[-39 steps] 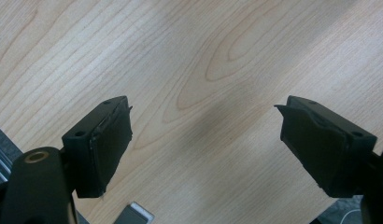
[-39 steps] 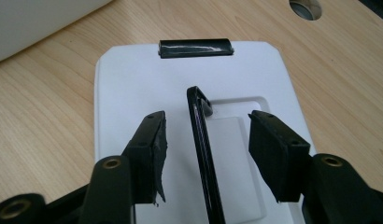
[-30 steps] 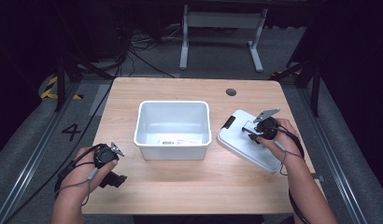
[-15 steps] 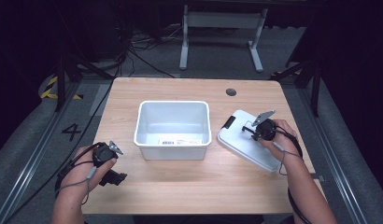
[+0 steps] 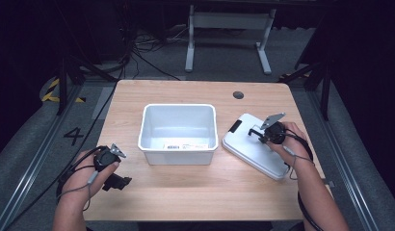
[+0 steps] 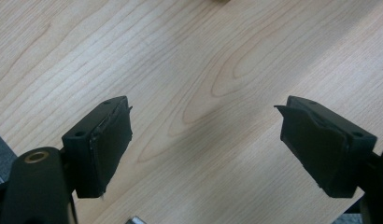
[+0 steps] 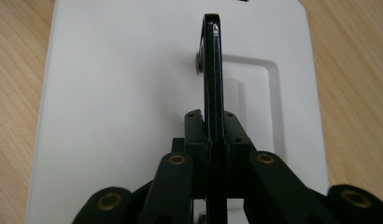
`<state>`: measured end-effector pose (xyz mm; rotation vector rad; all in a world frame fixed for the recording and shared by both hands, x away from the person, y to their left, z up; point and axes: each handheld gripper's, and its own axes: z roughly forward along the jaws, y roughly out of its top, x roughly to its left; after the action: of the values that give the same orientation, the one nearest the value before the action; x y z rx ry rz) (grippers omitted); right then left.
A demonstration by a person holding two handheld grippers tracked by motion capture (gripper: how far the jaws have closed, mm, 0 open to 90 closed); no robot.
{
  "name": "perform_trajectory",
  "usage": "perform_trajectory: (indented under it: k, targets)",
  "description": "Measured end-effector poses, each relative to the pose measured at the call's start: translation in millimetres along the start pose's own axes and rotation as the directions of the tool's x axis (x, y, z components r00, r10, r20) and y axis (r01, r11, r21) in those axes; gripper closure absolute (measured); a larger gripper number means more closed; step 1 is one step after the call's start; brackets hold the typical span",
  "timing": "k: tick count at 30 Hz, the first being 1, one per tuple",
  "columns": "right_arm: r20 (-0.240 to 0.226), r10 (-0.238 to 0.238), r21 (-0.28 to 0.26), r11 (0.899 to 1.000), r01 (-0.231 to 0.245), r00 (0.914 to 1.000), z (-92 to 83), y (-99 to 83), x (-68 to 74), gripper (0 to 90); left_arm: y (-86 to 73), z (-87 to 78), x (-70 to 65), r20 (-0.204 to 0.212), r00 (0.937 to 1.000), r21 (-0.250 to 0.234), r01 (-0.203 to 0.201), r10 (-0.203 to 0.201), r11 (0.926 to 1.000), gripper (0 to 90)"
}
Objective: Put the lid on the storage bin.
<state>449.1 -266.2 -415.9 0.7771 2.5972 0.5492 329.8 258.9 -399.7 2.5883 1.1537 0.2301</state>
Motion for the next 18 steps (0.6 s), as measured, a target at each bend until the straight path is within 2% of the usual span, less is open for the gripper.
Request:
perform_trajectory:
  k: [6, 10, 12, 15, 18]
  targets:
    - [-0.009, 0.012, -0.024, 1.0, -0.012, 0.9999, -14.6, 8.2, -0.3, 84.4, -3.6, -3.9, 2.1, -0.005, 0.9996, -0.002, 0.027, -0.027, 0.9996, 16.9]
    - [-0.008, -0.002, -0.04, 0.999, 0.002, 1.0, -30.5, 15.3, -4.3, 84.4, -1.9, -8.1, 3.2, -0.01, 0.9998, -0.022, 0.015, -0.015, 0.9996, 16.8]
    - [-0.007, -0.014, -0.047, 0.999, 0.014, 0.9999, -38.8, 19.1, -5.9, 84.4, -1.5, -9.0, 3.3, 0.005, 0.9996, -0.035, 0.026, -0.026, 0.999, 16.8]
    - [-0.008, -0.026, -0.058, 0.998, 0.025, 0.9996, -50.7, 24.5, -8.7, 84.4, -0.9, -10.2, 5.3, 0.004, 0.9998, -0.041, 0.021, -0.021, 0.9989, 16.8]
    - [-0.016, -0.017, -0.073, 0.997, 0.016, 0.9997, -61.2, 28.0, -11.5, 84.4, 0.0, -10.4, 7.4, -0.001, 0.9999, -0.045, 0.011, -0.011, 0.9989, 16.8]
